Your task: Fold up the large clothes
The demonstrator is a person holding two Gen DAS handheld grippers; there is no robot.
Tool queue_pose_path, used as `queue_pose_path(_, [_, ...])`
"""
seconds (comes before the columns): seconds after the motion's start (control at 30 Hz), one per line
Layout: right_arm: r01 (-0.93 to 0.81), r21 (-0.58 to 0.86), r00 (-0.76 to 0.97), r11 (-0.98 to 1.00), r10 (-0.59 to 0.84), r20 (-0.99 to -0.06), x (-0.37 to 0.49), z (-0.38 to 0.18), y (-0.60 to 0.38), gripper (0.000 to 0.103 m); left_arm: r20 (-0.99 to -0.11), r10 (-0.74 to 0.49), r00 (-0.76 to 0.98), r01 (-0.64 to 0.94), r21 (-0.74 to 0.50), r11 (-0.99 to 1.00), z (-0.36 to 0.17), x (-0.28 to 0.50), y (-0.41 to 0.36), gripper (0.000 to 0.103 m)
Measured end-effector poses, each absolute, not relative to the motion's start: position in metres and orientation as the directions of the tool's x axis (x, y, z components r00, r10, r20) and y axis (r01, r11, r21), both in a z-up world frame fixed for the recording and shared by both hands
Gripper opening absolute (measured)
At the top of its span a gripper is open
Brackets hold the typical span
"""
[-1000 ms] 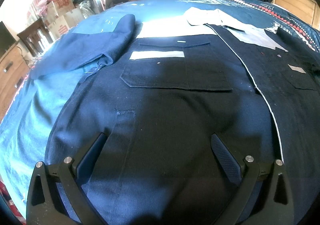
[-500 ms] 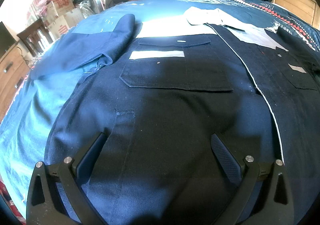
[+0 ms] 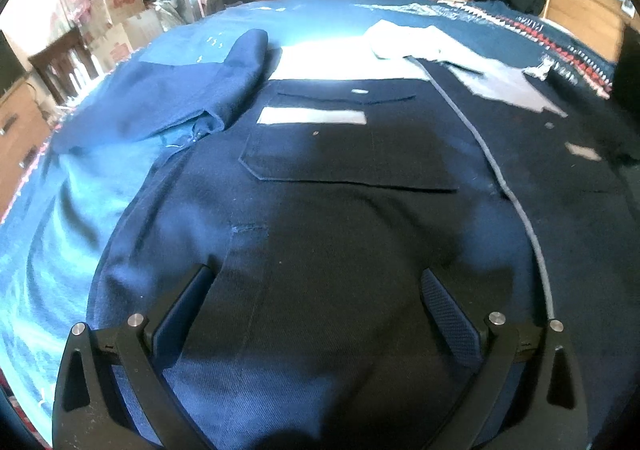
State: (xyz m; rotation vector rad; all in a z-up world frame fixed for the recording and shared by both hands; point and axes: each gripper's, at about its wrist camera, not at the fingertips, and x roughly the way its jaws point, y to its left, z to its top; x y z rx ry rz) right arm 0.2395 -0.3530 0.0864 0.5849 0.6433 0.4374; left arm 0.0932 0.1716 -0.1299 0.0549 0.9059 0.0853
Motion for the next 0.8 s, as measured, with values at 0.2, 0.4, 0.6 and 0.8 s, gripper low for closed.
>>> queue_pose_path(0.2, [-0.387, 0.638, 0.529, 0.665, 0.728, -0.437, 0.285, 0.092, -0.133, 0.004, -0.724, -0.053, 0.688, -0.025, -0.097, 0.995, -0.091, 0.075, 0.187, 0.102])
queue_pose_path(0.4, [-0.417, 0.646, 0.360, 0.640, 0.769, -0.529, 0.312, 0.016, 0.020, 0.004, -0.635, -0.032, 0.772, -0.059, -0.122, 0.991, -0.045, 0.049, 0.225, 0.102])
queue_pose_path(0.6, [-0.402, 0.669, 0.239, 0.625, 0.777, -0.583, 0.324, -0.045, 0.076, 0.014, -0.608, 0.031, 0.793, -0.153, -0.150, 0.977, -0.029, 0.036, 0.280, 0.102])
queue_pose_path(0.8, [-0.469, 0.590, 0.314, 0.657, 0.748, -0.584, 0.292, -0.026, 0.032, 0.059, -0.636, 0.038, 0.771, -0.191, -0.174, 0.966, -0.049, 0.038, 0.300, 0.102])
